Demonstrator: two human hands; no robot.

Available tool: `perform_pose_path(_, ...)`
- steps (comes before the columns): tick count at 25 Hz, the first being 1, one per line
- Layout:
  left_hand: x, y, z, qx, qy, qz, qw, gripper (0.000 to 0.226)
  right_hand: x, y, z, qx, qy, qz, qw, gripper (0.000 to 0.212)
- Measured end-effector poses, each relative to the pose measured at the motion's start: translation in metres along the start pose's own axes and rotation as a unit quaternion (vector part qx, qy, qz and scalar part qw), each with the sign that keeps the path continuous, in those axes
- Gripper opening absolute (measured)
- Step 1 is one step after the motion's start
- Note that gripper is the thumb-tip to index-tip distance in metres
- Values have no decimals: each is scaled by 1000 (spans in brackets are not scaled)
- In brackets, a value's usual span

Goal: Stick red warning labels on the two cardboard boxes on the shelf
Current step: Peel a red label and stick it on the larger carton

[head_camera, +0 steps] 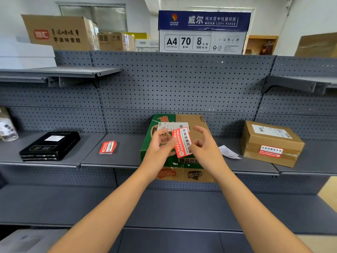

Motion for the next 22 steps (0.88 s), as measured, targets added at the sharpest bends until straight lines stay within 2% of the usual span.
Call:
perform_pose_path(2, -1, 4, -5, 9, 41, -27, 999, 31, -2, 1, -2, 26, -62, -23, 998, 66)
perform_pose_path(5, -3, 1, -11, 31, 124, -18, 992, 13, -7, -1, -1, 46, -116, -37, 992, 68)
perform_pose_path(7, 1, -4, -13, 11, 136, -8, 991, 9, -14, 2, -2, 12, -99, -24, 995, 61)
perform_pose_path(9, 6, -12, -12, -26, 103, -10, 994, 10, -24, 3, -1, -21, -47, 7, 999, 48)
perform_pose_path(13, 27, -32, -9, -68, 62, -41, 995, 9, -51, -6, 12, -4, 58, 78, 995, 33)
perform_pose_path(16, 51, -48, -9, -87, 95, -56, 990, 9, -78, -13, 22, -31, 81, 72, 994, 35)
perform_pose_path(22, 97, -74, -10, -81, 188, -91, 975, 3, -123, -27, 38, -114, 30, 6, 993, 31)
Point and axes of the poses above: each hand's wrist, its own y-axis towards the middle knuckle, its own z-axis out of the palm, x = y × z, the point moved 2 cm from there along y, towards the middle knuckle, and after that the axes turned 11 degrees about z, right-handed, at the moved point
